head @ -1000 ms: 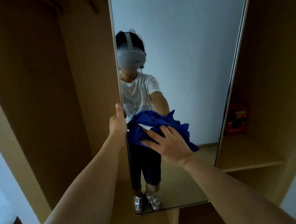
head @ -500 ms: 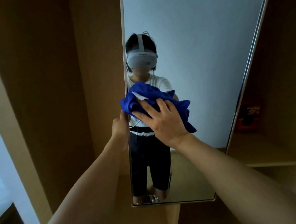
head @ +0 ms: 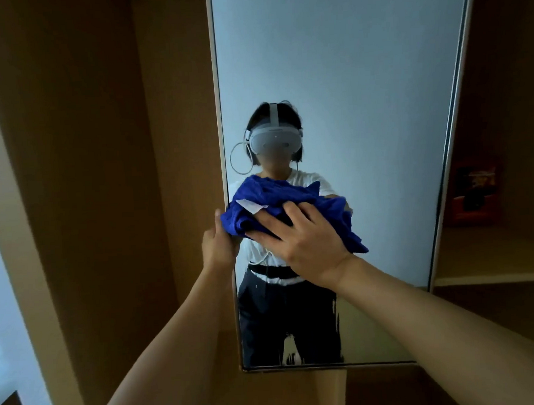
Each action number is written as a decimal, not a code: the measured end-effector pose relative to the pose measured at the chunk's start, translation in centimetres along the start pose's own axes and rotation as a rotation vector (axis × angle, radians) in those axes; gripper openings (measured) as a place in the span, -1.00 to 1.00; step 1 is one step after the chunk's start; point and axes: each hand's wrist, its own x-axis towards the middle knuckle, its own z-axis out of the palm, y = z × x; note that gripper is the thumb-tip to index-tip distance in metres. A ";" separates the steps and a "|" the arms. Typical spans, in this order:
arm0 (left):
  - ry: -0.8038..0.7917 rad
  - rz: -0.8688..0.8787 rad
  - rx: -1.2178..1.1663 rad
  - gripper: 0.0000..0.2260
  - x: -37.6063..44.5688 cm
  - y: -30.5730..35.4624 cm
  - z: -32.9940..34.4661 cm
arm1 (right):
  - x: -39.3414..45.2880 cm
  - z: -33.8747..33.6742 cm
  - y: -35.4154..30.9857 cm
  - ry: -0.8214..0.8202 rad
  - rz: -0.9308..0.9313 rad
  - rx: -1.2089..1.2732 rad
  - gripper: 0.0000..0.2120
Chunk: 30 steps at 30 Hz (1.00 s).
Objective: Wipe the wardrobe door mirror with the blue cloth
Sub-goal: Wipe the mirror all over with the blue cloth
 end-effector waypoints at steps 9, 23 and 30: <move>0.010 0.154 -0.145 -0.66 -2.8 -4.5 -0.4 | -3.6 0.9 -4.8 0.023 0.094 -0.081 -0.57; -0.082 -0.013 -0.279 -0.67 -3.3 -10.1 -1.8 | -12.6 3.1 -11.9 -0.071 -0.030 0.005 -0.48; -0.062 0.088 -0.117 -0.61 -2.9 -10.9 -1.8 | -15.3 3.7 -14.9 -0.175 -0.028 0.120 -0.52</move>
